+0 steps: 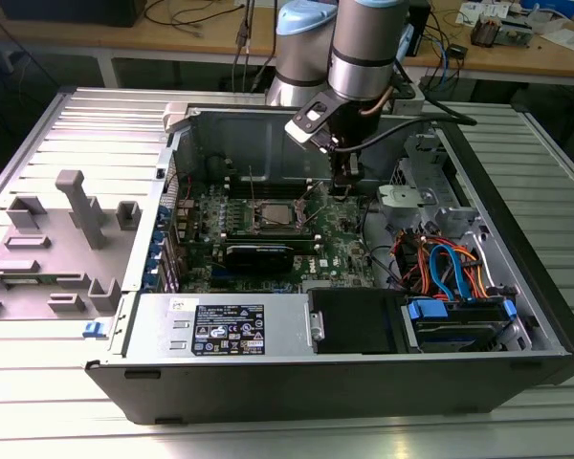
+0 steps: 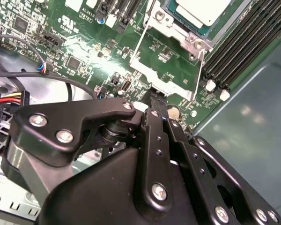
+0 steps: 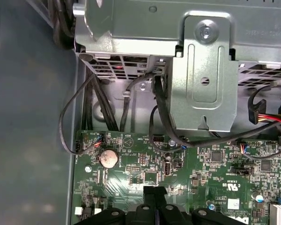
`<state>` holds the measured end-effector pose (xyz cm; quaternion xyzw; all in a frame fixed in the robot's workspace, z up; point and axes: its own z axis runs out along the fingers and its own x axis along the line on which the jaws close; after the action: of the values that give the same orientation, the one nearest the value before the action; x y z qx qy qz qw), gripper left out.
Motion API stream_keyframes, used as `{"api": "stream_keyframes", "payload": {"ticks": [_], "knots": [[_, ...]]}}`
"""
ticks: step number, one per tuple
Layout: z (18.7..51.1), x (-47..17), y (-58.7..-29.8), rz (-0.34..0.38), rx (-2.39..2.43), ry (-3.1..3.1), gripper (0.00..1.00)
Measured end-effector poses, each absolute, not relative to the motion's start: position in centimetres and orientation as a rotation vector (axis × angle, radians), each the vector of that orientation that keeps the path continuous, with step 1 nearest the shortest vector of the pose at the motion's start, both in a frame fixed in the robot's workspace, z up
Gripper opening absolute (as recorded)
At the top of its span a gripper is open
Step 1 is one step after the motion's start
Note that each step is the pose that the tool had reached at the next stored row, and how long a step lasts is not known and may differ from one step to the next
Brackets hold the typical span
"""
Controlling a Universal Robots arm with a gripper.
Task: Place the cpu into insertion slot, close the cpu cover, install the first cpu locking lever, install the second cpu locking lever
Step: 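Close the cpu cover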
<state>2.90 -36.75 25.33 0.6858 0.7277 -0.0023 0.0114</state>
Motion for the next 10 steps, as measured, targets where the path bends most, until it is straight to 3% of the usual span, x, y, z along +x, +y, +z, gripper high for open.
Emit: {"api": "stream_keyframes", "payload": {"ticks": [10], "knots": [[25.32,2.58,-36.75,-0.015,2.131,2.284,0.11]]}}
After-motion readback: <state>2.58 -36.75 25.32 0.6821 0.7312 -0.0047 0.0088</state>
